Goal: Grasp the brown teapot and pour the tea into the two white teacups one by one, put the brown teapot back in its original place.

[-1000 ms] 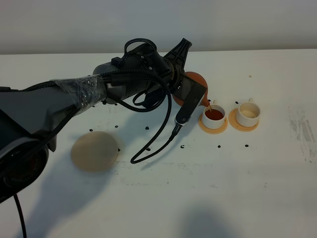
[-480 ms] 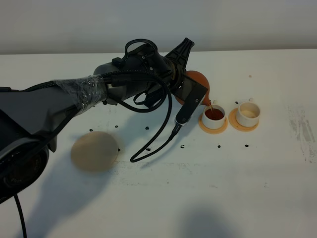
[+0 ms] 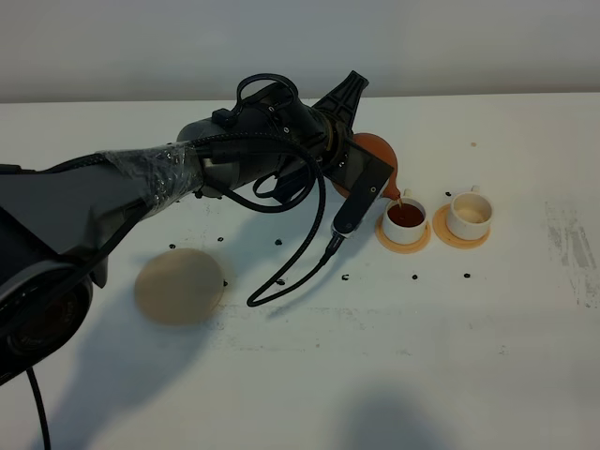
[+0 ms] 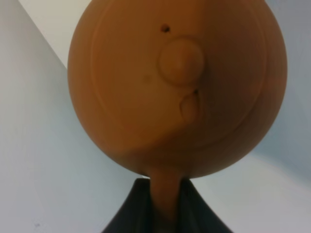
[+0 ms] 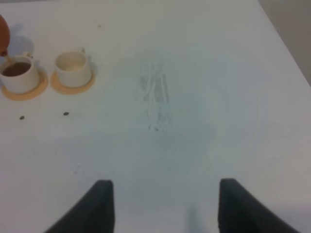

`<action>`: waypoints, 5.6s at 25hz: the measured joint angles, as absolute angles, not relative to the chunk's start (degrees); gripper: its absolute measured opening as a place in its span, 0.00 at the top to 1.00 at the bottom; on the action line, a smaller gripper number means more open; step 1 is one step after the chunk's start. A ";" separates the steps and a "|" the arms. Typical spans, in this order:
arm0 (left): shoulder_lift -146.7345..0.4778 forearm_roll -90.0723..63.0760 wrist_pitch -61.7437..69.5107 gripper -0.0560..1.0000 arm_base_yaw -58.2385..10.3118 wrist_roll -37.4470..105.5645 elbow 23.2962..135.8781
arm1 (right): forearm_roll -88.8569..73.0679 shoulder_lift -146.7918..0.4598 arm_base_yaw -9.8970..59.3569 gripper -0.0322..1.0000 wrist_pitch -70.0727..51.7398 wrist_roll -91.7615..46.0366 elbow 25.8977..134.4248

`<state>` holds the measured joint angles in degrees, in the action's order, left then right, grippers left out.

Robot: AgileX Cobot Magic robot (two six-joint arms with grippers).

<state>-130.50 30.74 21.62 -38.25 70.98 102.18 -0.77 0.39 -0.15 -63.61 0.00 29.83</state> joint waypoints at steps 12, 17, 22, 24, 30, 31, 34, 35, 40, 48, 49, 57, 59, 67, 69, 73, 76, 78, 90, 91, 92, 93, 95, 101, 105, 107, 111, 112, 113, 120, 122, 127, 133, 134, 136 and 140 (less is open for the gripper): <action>-130.50 27.71 24.69 0.87 -38.25 65.39 102.18 | -0.77 0.39 -0.15 0.53 -63.61 0.00 29.83; -130.33 25.37 26.14 0.87 -38.25 64.75 102.18 | -0.77 0.39 -0.15 0.53 -63.61 0.00 29.83; -128.70 22.51 27.69 0.87 -38.06 62.49 102.18 | -0.77 0.39 -0.15 0.53 -63.61 0.00 29.83; -127.56 21.60 28.44 0.87 -37.86 62.16 102.18 | -0.77 0.39 -0.15 0.53 -63.61 0.00 29.83; -125.09 13.99 31.88 0.87 -36.82 61.99 102.18 | -0.77 0.39 -0.15 0.53 -63.61 0.00 29.83; -124.74 12.49 32.81 0.87 -36.61 61.99 102.18 | -0.77 0.39 -0.15 0.53 -63.61 0.00 29.83; -123.44 8.08 37.13 0.87 -36.35 61.99 102.18 | -0.77 0.39 -0.15 0.53 -63.61 0.00 29.83; -122.87 6.45 38.31 0.87 -36.28 61.86 102.18 | -0.77 0.39 -0.15 0.53 -63.61 0.00 29.83; -119.41 1.16 43.06 0.87 -36.17 58.26 102.12 | -0.77 0.39 -0.15 0.53 -63.61 0.00 29.83; -112.62 -4.92 41.71 0.87 -37.16 54.46 91.64 | -0.77 0.39 -0.15 0.53 -63.61 0.00 29.83; -111.50 -5.84 41.13 0.87 -37.18 54.39 89.28 | -0.77 0.39 -0.15 0.53 -63.61 0.00 29.83; -108.76 -9.88 35.98 0.87 -37.18 52.44 76.76 | -0.77 0.39 -0.15 0.53 -63.61 0.00 29.83; -109.30 -10.16 35.78 0.87 -37.31 51.65 76.21 | -0.77 0.39 -0.15 0.53 -63.61 0.00 29.83; -114.17 -11.79 32.03 0.87 -37.74 49.94 76.21 | -0.77 0.39 -0.15 0.53 -63.55 0.00 29.83; -115.26 -11.93 31.96 0.87 -37.74 49.94 76.21 | -0.77 0.39 -0.15 0.53 -63.55 0.00 29.83; -116.68 -12.01 31.86 0.87 -37.74 49.94 76.21 | -0.77 0.39 -0.15 0.53 -63.61 0.00 29.83; -117.31 -12.07 31.57 0.87 -37.74 49.94 76.21 | -0.77 0.39 -0.15 0.53 -63.61 0.00 29.83; -117.50 -12.07 31.57 0.87 -37.74 49.94 76.21 | -0.77 0.39 -0.15 0.53 -63.61 0.00 29.83; -118.43 -12.01 31.53 0.87 -37.69 49.94 76.46 | -0.77 0.39 -0.15 0.53 -63.61 0.00 29.83; -118.37 -12.01 31.67 0.87 -37.69 49.94 76.58 | -0.77 0.39 -0.15 0.53 -63.61 0.00 29.83; -118.15 -12.01 31.86 0.87 -37.74 49.94 77.06 | -0.77 0.39 -0.15 0.53 -63.61 0.00 29.83; -117.96 -11.96 32.15 0.87 -37.86 49.94 77.68 | -0.77 0.39 -0.15 0.53 -63.61 0.00 29.83; -117.13 -11.95 32.65 0.87 -38.06 50.07 79.61 | -0.77 0.39 -0.15 0.53 -63.61 0.00 29.83; -116.25 -10.64 32.88 0.87 -38.28 52.39 88.52 | -0.77 0.39 -0.15 0.53 -63.61 0.00 29.83; -117.07 -7.58 33.68 0.87 -38.28 52.73 95.14 | -0.77 0.39 -0.15 0.53 -63.61 0.00 29.83; -118.57 -5.99 34.12 0.87 -38.28 52.79 99.28 | -0.77 0.39 -0.15 0.53 -63.61 0.00 29.83; -122.50 -2.16 35.16 0.87 -38.28 53.14 106.09 | -0.77 0.39 -0.15 0.53 -63.61 0.00 29.83; -123.52 -1.30 35.25 0.87 -38.28 53.41 107.27 | -0.77 0.39 -0.15 0.53 -63.61 0.00 29.83; -124.43 0.00 35.25 0.87 -38.28 53.82 108.48 | -0.77 0.39 -0.15 0.53 -63.61 0.00 29.83; -127.12 1.61 34.62 0.87 -38.28 61.76 110.15 | -0.77 0.39 -0.15 0.53 -63.61 0.00 29.83; -127.71 1.61 33.95 0.87 -38.28 63.33 110.15 | -0.77 0.39 -0.15 0.53 -63.61 0.00 29.83; -129.30 1.66 31.55 0.87 -38.28 64.86 110.15 | -0.77 0.39 -0.15 0.53 -63.61 0.00 29.83; -129.79 5.83 27.39 0.87 -38.29 65.69 110.15 | -0.77 0.39 -0.15 0.53 -63.61 0.00 29.83; -129.79 6.84 26.62 0.87 -38.36 65.69 110.15 | -0.77 0.39 -0.15 0.53 -63.61 0.00 29.83; -129.79 9.25 25.82 0.87 -38.40 65.69 110.15 | -0.77 0.39 -0.15 0.53 -63.61 0.00 29.83; -129.81 11.04 24.11 0.87 -38.72 66.15 110.15 | -0.77 0.39 -0.15 0.53 -63.61 0.00 29.83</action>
